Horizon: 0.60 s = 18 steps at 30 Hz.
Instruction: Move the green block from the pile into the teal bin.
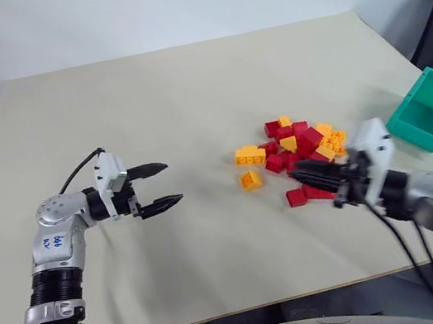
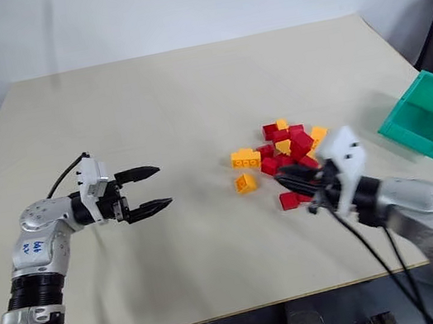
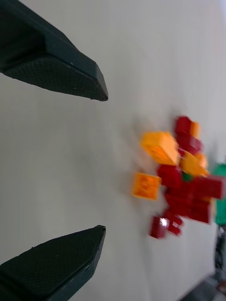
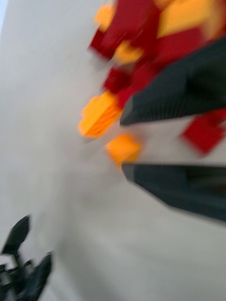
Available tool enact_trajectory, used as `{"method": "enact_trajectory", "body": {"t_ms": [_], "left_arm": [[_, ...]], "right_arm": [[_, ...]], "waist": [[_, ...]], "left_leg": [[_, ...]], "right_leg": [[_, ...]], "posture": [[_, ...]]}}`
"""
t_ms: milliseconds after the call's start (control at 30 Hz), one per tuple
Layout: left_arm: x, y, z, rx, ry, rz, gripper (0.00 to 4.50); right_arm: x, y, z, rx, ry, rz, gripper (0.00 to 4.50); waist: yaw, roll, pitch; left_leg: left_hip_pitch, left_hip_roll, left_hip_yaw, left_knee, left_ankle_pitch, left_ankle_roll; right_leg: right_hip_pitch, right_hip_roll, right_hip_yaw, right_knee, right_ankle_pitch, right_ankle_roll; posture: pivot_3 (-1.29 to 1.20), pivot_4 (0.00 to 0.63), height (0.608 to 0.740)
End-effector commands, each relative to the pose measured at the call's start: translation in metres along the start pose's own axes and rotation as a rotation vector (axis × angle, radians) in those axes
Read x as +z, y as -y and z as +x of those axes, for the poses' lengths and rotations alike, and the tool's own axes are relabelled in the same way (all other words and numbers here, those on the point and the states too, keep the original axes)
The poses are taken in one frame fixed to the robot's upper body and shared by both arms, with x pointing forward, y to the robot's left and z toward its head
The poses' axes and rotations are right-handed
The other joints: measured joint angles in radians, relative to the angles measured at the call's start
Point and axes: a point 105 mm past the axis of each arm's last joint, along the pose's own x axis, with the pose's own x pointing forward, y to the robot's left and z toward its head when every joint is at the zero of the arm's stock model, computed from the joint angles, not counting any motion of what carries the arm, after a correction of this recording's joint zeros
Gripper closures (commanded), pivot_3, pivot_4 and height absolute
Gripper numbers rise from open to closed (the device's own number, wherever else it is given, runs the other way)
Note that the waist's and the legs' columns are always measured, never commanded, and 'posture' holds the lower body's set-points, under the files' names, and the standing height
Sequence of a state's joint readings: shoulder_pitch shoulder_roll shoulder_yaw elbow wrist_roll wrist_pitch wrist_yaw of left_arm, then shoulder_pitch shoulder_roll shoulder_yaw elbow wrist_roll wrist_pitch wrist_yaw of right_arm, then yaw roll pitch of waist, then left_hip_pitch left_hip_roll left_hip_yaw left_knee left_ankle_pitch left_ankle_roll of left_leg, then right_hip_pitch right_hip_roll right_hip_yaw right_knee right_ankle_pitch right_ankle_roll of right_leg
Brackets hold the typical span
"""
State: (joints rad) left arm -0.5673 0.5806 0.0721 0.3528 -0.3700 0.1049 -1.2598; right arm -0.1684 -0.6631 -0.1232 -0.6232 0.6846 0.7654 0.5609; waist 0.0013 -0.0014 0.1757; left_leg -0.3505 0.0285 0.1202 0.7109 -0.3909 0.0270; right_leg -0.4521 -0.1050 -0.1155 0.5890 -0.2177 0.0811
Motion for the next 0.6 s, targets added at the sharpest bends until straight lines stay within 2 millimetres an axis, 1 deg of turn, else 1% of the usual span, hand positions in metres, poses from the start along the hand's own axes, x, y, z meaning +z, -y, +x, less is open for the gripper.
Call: {"method": "enact_trajectory", "body": {"t_ms": [33,100,167,200,267,367,400,500,600], "left_arm": [[0.012,0.003,0.004,-0.054,0.067,0.040,0.00],[0.017,0.008,0.007,-0.110,0.112,0.050,0.00],[0.021,0.013,0.008,-0.149,0.153,0.047,0.00],[0.023,0.014,0.008,-0.161,0.173,0.045,0.00],[0.022,0.015,0.008,-0.157,0.173,0.040,0.00],[0.018,0.016,0.008,-0.147,0.156,0.035,0.00],[0.016,0.017,0.008,-0.147,0.150,0.035,0.00],[0.015,0.018,0.007,-0.137,0.145,0.036,0.00],[0.015,0.018,0.006,-0.119,0.149,0.035,0.00]], "right_arm": [[-0.011,0.008,0.014,-0.041,-0.029,-0.033,4.43],[-0.012,0.017,0.025,-0.066,-0.021,-0.043,4.43],[-0.012,0.024,0.030,-0.087,-0.011,-0.049,4.43],[-0.013,0.033,0.032,-0.119,-0.005,-0.053,4.43],[-0.015,0.058,0.033,-0.207,-0.009,-0.071,4.43],[-0.021,0.091,0.028,-0.329,-0.032,-0.098,4.43],[-0.024,0.099,0.026,-0.359,-0.043,-0.108,4.43],[-0.021,0.114,0.017,-0.416,-0.039,-0.142,4.43],[-0.019,0.133,0.004,-0.490,-0.044,-0.161,4.43]], "waist": [[-0.002,0.000,0.000],[-0.003,0.000,0.000],[-0.003,0.000,0.000],[-0.004,0.000,0.000],[-0.004,0.000,0.000],[-0.003,0.000,0.000],[-0.004,0.000,0.000],[-0.005,0.000,0.000],[-0.006,0.000,0.000]], "left_leg": [[-0.001,0.000,0.001,0.002,0.000,0.000],[-0.003,0.000,0.001,0.004,-0.001,0.001],[-0.002,-0.001,0.001,0.005,-0.001,0.001],[-0.002,0.000,0.001,0.005,-0.001,0.001],[-0.002,0.000,0.001,0.006,-0.001,0.001],[-0.002,0.000,0.001,0.006,-0.001,0.001],[-0.002,0.000,0.001,0.006,-0.001,0.001],[-0.002,0.000,0.001,0.005,-0.001,0.001],[-0.003,0.001,0.002,0.005,-0.001,0.001]], "right_leg": [[0.000,0.000,-0.001,0.000,0.000,0.000],[0.000,0.001,-0.001,0.000,0.000,0.000],[0.000,0.001,-0.001,0.001,0.000,0.000],[0.000,0.001,-0.001,0.001,0.000,0.000],[0.000,0.001,-0.001,0.001,0.000,0.000],[0.000,0.002,-0.001,0.001,0.000,0.000],[0.000,0.002,-0.001,0.001,0.000,0.000],[0.000,0.002,-0.001,0.001,0.000,0.000],[0.000,0.002,0.000,0.001,0.000,0.000]], "posture": [[0.00,0.150,0.740],[0.00,0.150,0.740],[0.00,0.150,0.740],[0.00,0.150,0.740],[0.00,0.150,0.740],[0.00,0.150,0.740],[0.00,0.150,0.740],[0.00,0.150,0.740],[0.00,0.150,0.740]]}}
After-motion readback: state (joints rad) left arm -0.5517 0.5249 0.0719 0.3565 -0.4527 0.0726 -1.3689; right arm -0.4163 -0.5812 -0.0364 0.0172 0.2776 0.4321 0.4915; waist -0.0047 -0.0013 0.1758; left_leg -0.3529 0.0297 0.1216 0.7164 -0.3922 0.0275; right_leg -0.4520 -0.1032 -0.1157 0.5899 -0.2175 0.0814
